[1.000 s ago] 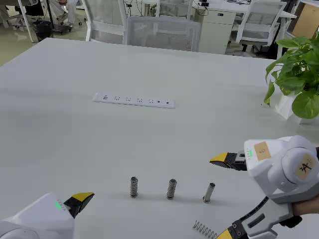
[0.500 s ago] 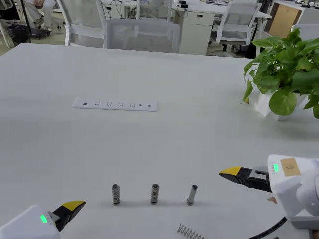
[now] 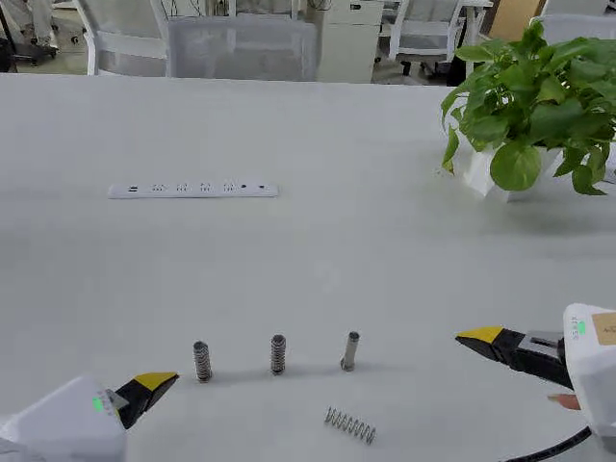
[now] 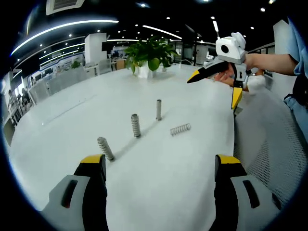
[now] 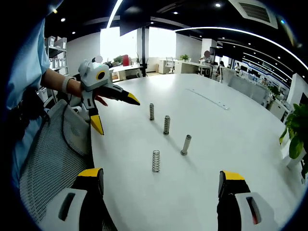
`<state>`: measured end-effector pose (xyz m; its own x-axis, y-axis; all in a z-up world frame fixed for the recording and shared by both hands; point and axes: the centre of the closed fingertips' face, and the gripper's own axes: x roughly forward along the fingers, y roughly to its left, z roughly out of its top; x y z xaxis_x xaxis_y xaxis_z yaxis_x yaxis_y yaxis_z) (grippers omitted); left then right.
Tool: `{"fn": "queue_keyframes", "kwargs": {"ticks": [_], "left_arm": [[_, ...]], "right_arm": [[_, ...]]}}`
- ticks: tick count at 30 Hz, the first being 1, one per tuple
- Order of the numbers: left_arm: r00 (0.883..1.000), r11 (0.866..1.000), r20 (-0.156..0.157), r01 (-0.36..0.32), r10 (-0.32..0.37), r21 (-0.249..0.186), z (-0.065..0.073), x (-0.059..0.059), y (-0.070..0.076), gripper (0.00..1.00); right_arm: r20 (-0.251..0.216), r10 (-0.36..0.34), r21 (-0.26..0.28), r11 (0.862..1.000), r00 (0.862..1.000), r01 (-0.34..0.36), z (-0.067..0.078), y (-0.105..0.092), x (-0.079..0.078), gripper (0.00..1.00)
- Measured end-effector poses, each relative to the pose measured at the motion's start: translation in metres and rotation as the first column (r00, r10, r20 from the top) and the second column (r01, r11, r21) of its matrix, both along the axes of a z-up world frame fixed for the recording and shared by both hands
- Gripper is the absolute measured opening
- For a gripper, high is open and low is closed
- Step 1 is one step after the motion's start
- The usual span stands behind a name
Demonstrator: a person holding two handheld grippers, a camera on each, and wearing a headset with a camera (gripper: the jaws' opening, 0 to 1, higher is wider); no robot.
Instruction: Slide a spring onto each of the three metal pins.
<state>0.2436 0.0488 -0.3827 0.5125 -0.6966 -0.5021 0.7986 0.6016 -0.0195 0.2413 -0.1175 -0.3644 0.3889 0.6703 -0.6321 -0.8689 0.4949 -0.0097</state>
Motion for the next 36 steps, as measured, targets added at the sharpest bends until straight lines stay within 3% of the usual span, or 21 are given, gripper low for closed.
{"fn": "queue_keyframes", "kwargs": {"ticks": [8,15,26,30,33,36], "left_arm": [[0.994,0.994,0.009,0.107,-0.107,0.024,0.0,-0.004,-0.02,0.9],[0.978,0.976,0.0,0.21,-0.211,0.054,-0.007,-0.005,-0.041,0.88],[0.927,0.92,-0.03,0.375,-0.374,0.115,-0.027,-0.003,-0.076,0.79],[0.901,0.892,-0.026,0.433,-0.433,0.133,-0.031,0.0,-0.091,0.73],[0.891,0.88,-0.048,0.454,-0.452,0.14,-0.037,0.004,-0.098,0.67],[0.883,0.87,-0.05,0.469,-0.467,0.15,-0.043,0.008,-0.104,0.57]], "right_arm": [[0.003,-0.046,0.002,0.999,0.999,0.046,-0.002,-0.015,-0.005,0.99],[-0.003,-0.084,0.012,0.996,0.996,0.084,-0.005,-0.024,-0.011,0.99],[-0.022,-0.128,0.048,0.991,0.992,0.129,-0.01,-0.021,-0.025,0.99],[-0.032,-0.139,0.055,0.989,0.99,0.14,-0.012,-0.021,-0.03,0.99],[-0.038,-0.156,0.065,0.985,0.987,0.158,-0.012,-0.022,-0.033,0.99],[-0.038,-0.179,0.09,0.979,0.983,0.182,-0.01,-0.02,-0.033,0.99]]}}
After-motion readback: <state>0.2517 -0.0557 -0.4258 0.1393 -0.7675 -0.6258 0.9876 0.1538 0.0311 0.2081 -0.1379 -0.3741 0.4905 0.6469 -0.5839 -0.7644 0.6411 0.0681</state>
